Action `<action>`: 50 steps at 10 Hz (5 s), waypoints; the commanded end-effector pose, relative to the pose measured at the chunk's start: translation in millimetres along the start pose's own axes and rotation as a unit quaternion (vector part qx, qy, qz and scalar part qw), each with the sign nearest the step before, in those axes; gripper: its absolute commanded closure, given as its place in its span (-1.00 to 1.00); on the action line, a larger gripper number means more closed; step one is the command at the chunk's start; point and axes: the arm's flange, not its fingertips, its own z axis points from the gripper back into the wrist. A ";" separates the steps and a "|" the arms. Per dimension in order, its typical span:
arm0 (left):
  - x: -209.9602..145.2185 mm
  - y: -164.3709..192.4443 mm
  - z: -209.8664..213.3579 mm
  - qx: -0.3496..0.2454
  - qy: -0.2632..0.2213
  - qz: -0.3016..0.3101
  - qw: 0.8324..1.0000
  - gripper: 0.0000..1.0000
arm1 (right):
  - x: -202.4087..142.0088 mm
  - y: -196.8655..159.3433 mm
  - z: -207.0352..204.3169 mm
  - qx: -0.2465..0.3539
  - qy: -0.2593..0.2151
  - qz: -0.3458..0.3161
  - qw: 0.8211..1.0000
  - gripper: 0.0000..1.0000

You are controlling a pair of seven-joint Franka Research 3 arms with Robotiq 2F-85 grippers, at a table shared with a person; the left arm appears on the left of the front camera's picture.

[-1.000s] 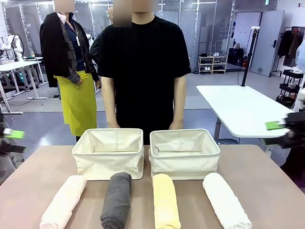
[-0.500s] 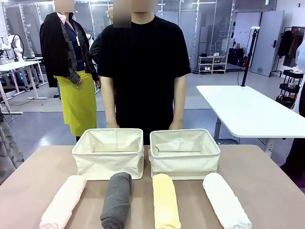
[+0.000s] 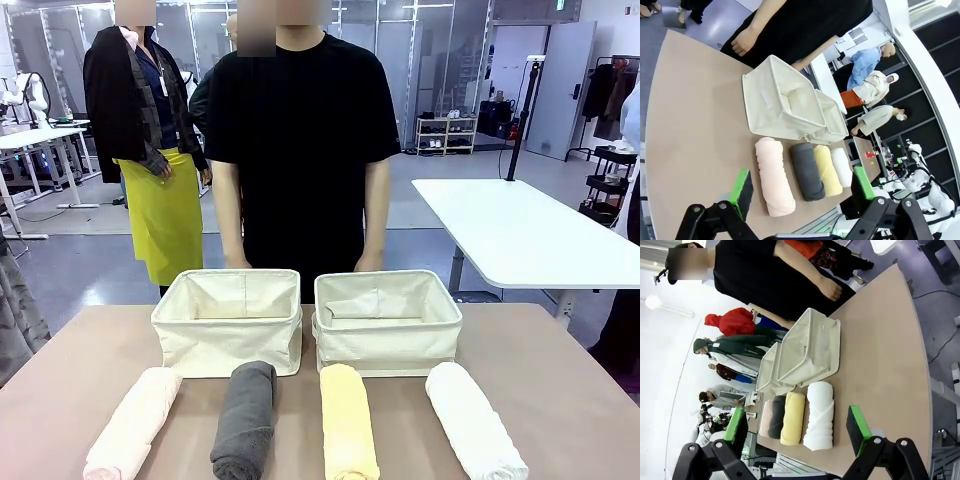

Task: Divide the towels into two baskets.
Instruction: Pick up one hotel-folded towel and place it in the Fabric basket indicated by the person.

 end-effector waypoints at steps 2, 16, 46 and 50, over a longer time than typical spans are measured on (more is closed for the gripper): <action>1.2 -1.5 -3.8 -0.008 0.003 -0.004 1.000 -1.00 | 0.8 1.1 -1.2 0.003 0.000 0.003 1.000 -1.00; 1.2 -1.5 -3.8 -0.008 0.003 -0.004 1.000 -1.00 | 0.8 1.1 -1.2 0.003 0.000 0.003 1.000 -1.00; 1.2 -1.5 -3.8 -0.008 0.003 -0.004 1.000 -1.00 | -188.5 70.7 -367.4 -0.413 0.285 0.201 0.841 -1.00; 1.2 -1.5 -3.8 -0.008 0.003 -0.004 1.000 -1.00 | -196.1 49.1 -380.6 -0.417 0.309 0.196 0.832 -1.00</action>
